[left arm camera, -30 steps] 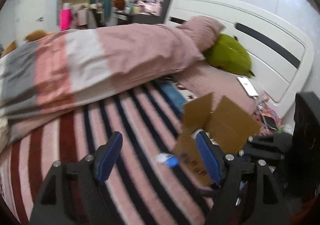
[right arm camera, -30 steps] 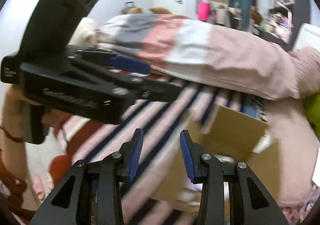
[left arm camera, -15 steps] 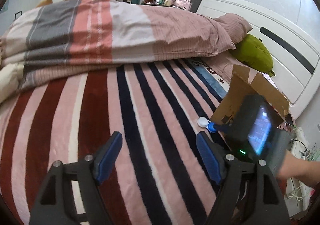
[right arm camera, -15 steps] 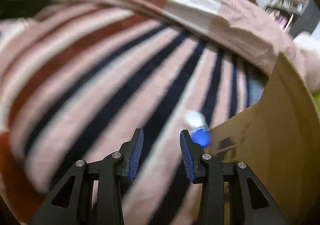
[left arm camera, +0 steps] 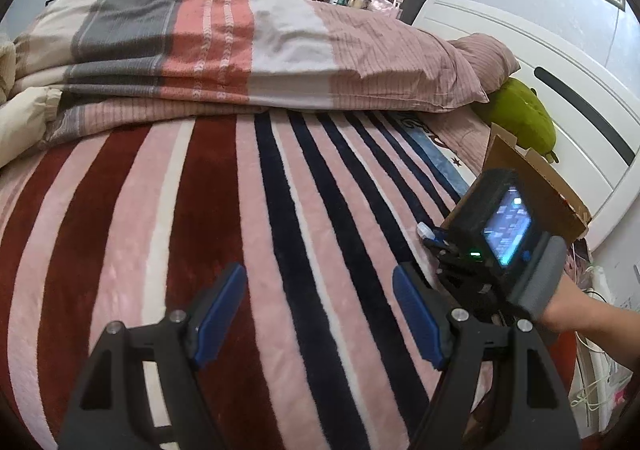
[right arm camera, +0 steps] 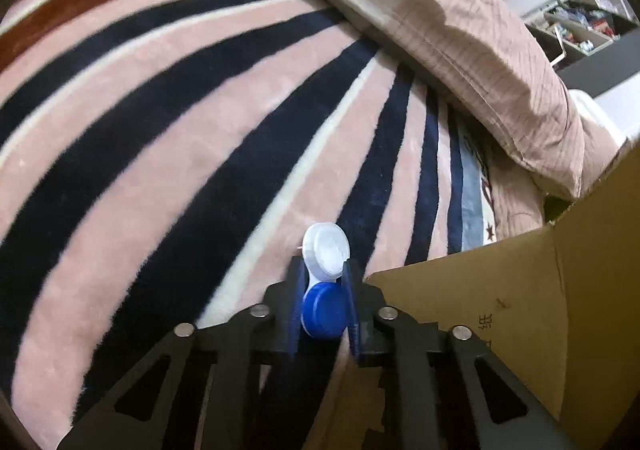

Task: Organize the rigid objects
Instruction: 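Grasp the contact lens case with blue cap using the right tool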

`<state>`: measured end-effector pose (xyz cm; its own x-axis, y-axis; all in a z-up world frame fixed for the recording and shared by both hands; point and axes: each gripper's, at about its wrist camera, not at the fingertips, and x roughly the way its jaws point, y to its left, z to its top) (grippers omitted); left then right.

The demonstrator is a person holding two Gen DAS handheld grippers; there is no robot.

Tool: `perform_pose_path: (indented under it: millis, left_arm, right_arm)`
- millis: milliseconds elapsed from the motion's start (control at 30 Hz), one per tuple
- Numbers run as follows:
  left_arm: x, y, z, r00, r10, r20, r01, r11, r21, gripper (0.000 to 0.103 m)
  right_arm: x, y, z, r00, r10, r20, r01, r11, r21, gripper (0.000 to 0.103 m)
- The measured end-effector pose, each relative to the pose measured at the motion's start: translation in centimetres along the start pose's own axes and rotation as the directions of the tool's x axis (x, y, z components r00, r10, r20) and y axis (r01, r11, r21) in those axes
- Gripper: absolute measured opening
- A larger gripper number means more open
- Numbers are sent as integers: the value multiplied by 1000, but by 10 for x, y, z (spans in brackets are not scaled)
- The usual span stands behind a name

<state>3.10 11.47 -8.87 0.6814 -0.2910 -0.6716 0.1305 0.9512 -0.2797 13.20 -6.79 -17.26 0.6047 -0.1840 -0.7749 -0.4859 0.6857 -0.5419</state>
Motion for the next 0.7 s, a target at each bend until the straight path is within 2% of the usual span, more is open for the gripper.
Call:
perform_pose_path:
  millis: [33, 100, 167, 233, 300, 333, 367, 400, 500, 533, 567, 600, 700]
  left_arm:
    - [0, 1, 0, 1000, 1, 0, -1, 1000, -4, 74]
    - [0, 1, 1, 1000, 3, 1, -3, 1000, -7, 74]
    - [-1, 0, 2, 1000, -3, 1, 3, 1000, -7, 74]
    - [-1, -1, 2, 1000, -3, -2, 3, 1000, -2, 74]
    - [-1, -1, 1, 1000, 5, -7, -5, 1000, 1, 74]
    - [-1, 0, 0, 1000, 10, -11, -10, 1000, 1, 74]
    - [0, 0, 0, 1000, 12, -13, -12, 1000, -1, 74]
    - [0, 0, 0, 1000, 14, -16, -14, 1000, -2, 74]
    - [3, 1, -2, 1000, 17, -27, -17, 1000, -5, 74]
    - [4, 1, -2, 999, 19, -32, -19, 1000, -6, 74]
    - [5, 0, -2, 999, 18, -35, -18, 1000, -6, 74]
    - [6, 0, -3, 999, 15, -39, -15, 1000, -7, 74]
    - [7, -6, -1, 999, -9, -46, 9, 1000, -7, 74]
  right_arm:
    - [-4, 0, 1, 1000, 28, 14, -28, 1000, 6, 9]
    - [-19, 0, 1, 985, 168, 43, -169, 985, 27, 9]
    - [-34, 4, 1, 948, 309, 71, -312, 950, 32, 9]
    - [-44, 12, 1, 912, 402, 85, -405, 914, 26, 10]
    - [-49, 20, -1, 896, 435, 93, -438, 899, 15, 16]
    - [-50, 23, -1, 894, 439, 95, -440, 898, -3, 32]
    - [-50, 25, -3, 896, 432, 101, -433, 901, -9, 53]
    - [-50, 26, -4, 900, 423, 110, -424, 906, -11, 58]
    - [-39, 25, -8, 889, 450, 84, -452, 892, 8, 58]
    - [-33, 24, -10, 883, 463, 73, -466, 884, 27, 55]
    - [-30, 22, -11, 874, 480, 73, -483, 874, 42, 36]
    - [-31, 21, -14, 869, 489, 79, -493, 868, 54, 28]
    - [-48, 23, -15, 877, 458, 145, -468, 883, 36, 27]
